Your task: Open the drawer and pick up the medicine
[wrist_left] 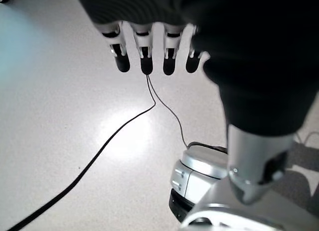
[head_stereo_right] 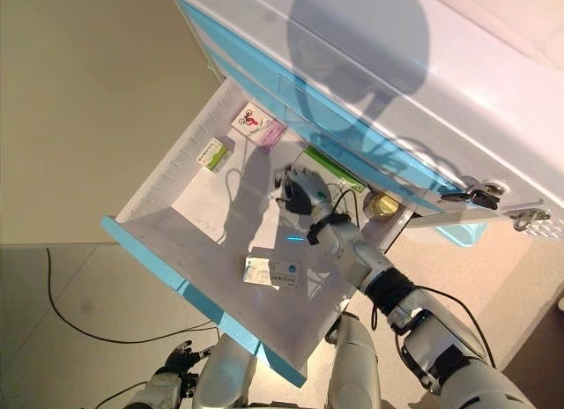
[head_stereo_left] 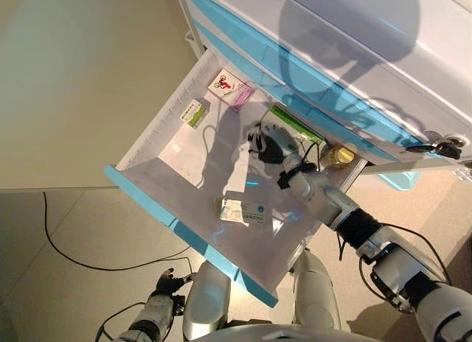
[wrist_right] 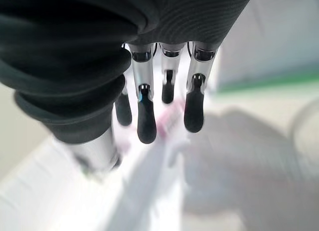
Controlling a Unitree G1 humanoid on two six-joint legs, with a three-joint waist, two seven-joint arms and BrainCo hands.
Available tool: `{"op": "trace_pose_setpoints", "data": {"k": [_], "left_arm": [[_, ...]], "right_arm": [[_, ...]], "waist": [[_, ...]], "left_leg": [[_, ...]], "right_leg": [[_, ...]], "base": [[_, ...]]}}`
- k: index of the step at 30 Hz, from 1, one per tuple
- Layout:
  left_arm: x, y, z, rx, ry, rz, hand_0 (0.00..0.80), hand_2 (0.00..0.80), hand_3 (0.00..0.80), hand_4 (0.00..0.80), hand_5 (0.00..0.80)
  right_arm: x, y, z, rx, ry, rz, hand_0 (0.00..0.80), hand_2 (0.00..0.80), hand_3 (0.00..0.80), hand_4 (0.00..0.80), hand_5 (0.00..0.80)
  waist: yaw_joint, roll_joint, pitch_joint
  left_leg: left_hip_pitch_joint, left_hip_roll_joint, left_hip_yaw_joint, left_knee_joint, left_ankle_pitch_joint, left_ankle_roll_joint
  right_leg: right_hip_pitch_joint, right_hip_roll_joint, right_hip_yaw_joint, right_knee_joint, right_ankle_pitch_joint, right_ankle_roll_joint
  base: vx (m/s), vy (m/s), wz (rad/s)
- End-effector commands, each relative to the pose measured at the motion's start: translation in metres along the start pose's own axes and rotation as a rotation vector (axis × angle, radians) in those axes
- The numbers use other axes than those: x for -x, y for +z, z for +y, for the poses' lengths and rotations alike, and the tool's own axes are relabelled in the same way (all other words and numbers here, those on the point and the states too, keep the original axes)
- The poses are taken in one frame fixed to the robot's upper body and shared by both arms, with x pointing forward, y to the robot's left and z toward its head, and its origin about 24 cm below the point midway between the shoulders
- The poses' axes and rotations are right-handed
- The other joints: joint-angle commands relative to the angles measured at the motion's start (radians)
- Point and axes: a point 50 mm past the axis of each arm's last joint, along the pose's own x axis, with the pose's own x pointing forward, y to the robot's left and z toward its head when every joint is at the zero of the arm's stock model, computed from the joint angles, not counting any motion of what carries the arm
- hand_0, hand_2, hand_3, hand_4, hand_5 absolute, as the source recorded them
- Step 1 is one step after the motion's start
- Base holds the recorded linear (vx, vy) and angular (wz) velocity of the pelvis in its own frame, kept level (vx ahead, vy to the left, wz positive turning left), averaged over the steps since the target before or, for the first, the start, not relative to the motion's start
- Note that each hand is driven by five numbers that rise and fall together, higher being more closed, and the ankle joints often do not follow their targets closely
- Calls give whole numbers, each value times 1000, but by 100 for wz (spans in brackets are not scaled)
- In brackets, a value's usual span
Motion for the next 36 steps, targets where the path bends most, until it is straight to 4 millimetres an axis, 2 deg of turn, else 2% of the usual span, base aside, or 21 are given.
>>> {"op": "trace_pose_setpoints", "data": {"k": [1,7,9,10,11,12,14,18,19,20,21,24,27,33,34,36], "left_arm": [[-1,-14,23,-30,89,73,0,0,0,0,0],[0,-21,33,-32,106,104,0,0,0,0,0],[0,-24,39,-31,114,117,0,0,0,0,0],[1,-28,45,-36,115,131,0,0,0,0,0],[1,-28,45,-36,115,130,0,0,0,0,0],[1,-31,53,-40,120,141,0,0,0,0,0],[1,-32,55,-40,119,145,0,0,0,0,0],[2,-33,65,-36,117,156,0,0,0,0,0],[1,-30,66,-33,109,147,0,0,0,0,0],[1,-30,66,-33,108,146,0,0,0,0,0],[0,-28,65,-32,97,142,0,0,0,0,0],[0,-26,66,-19,94,140,0,0,0,0,0],[-1,-22,67,-24,98,127,0,0,0,0,0],[-2,-17,69,-48,104,110,0,0,0,0,0],[-2,-15,67,-52,101,103,0,0,0,0,0],[-3,-14,67,-54,100,101,0,0,0,0,0]], "right_arm": [[-7,36,-32,-67,-97,-198,0,0,0,0,0],[4,45,-45,-180,-62,-270,0,0,0,0,0],[10,51,-48,-225,1,-318,0,0,0,0,0],[15,57,-51,-249,88,-378,0,0,0,0,0],[15,57,-51,-249,88,-378,0,0,0,0,0],[17,62,-51,-262,195,-422,0,0,0,0,0],[18,64,-50,-294,246,-430,0,0,0,0,0],[27,62,-26,-482,525,-376,0,0,0,0,0],[36,52,-4,-604,653,-276,0,0,0,0,0],[36,52,-4,-604,653,-276,0,0,0,0,0],[42,50,12,-676,742,-222,0,0,0,0,0],[45,49,22,-730,798,-187,0,0,0,0,0],[52,49,37,-924,820,-117,0,0,0,0,0],[57,53,53,-1107,852,-47,0,0,0,0,0],[60,50,64,-1177,851,19,0,0,0,0,0],[61,48,71,-1207,841,52,0,0,0,0,0]], "waist": [[-9,-45,4],[-16,-66,-8],[-16,-72,-16],[-15,-82,-22],[-15,-80,-24],[-13,-91,-30],[-12,-94,-34],[-10,-107,-42],[-9,-113,-44],[-10,-112,-46],[-9,-115,-47],[-7,-117,-53],[-6,-121,-54],[-1,-124,-52],[2,-124,-53],[1,-123,-56]], "left_leg": [[52,-65,58,-31,-35,75],[63,-57,71,-27,-41,76],[65,-54,73,-30,-37,75],[73,-52,76,-30,-42,72],[69,-51,75,-30,-38,72],[79,-49,76,-32,-43,69],[77,-48,76,-32,-40,69],[86,-43,80,-28,-44,67],[94,-41,80,-25,-47,66],[90,-41,79,-26,-44,66],[96,-40,79,-26,-46,64],[92,-37,79,-26,-42,63],[94,-33,83,-25,-42,62],[100,-30,88,-20,-44,61],[99,-29,91,-18,-44,61],[95,-28,90,-16,-43,62]], "right_leg": [[44,-14,43,-157,177,42],[51,-5,56,-162,178,40],[54,0,58,-173,183,39],[60,1,59,-169,176,37],[58,2,58,-173,182,37],[66,4,58,-172,175,35],[67,6,58,-178,180,35],[75,13,61,-179,177,30],[83,16,63,-176,171,27],[81,16,62,-180,175,27],[87,18,61,-179,170,25],[88,22,56,-188,177,25],[91,27,56,-194,180,24],[94,33,63,-193,179,22],[97,33,62,-196,181,22],[95,34,60,-200,184,22]], "base": [[12,-5,-6],[9,-5,-10],[5,-17,-6],[-3,-6,-7],[17,-39,-8],[-6,-18,-5],[6,-24,-5],[4,-24,-8],[-13,-18,-5],[0,0,0],[-15,-5,4],[-5,-9,-1],[-6,-6,-1],[-4,0,-1],[0,0,0],[0,0,0]]}}
